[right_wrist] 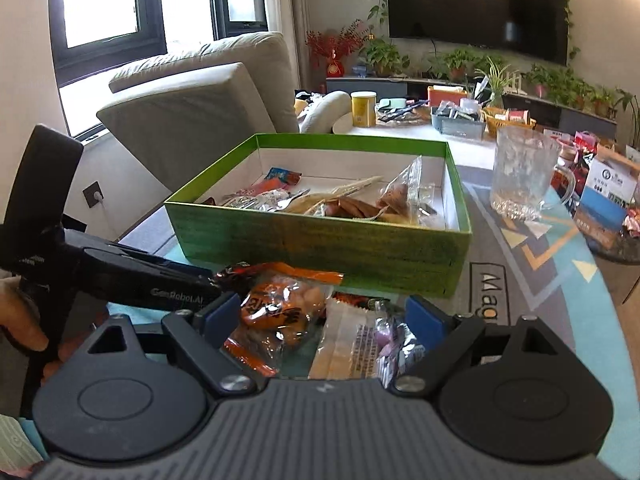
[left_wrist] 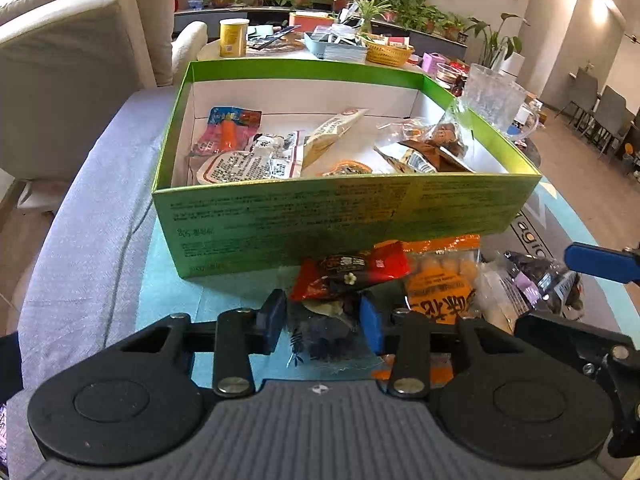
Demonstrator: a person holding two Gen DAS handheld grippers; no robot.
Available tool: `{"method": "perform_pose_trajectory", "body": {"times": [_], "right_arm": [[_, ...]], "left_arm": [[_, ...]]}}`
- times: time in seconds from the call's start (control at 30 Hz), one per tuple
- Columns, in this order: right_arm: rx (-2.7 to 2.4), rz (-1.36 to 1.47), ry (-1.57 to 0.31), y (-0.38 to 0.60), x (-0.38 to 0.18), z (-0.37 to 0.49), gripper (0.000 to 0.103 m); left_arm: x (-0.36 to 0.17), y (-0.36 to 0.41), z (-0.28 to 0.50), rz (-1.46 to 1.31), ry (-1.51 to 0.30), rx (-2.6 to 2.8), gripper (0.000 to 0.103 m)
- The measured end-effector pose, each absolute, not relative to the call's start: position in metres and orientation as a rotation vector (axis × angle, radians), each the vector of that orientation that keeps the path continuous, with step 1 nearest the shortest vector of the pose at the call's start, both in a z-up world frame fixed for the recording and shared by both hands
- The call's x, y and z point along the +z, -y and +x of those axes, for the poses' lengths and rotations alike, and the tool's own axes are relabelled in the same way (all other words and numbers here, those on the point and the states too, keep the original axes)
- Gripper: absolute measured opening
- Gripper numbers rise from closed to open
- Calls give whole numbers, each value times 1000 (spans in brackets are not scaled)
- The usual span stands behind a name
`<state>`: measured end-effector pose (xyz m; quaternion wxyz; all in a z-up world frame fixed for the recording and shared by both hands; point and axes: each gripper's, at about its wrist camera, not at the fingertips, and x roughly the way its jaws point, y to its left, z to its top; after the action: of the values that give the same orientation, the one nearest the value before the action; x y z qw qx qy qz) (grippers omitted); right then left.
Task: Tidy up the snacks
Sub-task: 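Grasp clear cartoon-printed dark snack packet with left gripper while right gripper reaches orange peanut bag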
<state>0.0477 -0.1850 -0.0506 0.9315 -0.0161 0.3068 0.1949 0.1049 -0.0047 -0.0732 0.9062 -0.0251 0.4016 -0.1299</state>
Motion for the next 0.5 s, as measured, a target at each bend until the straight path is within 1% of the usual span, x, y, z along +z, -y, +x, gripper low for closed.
{"method": "perform_pose_trajectory", "body": {"times": [0.03,0.5], "right_arm": [[411,-37,-630,182,-51,47,43],[398,-134,-704,132,-79,59,43]], "left_arm": [[-73,3,103,-53,-828,-267,34],[-60,-37,69,-66,-820,-215,34]]}}
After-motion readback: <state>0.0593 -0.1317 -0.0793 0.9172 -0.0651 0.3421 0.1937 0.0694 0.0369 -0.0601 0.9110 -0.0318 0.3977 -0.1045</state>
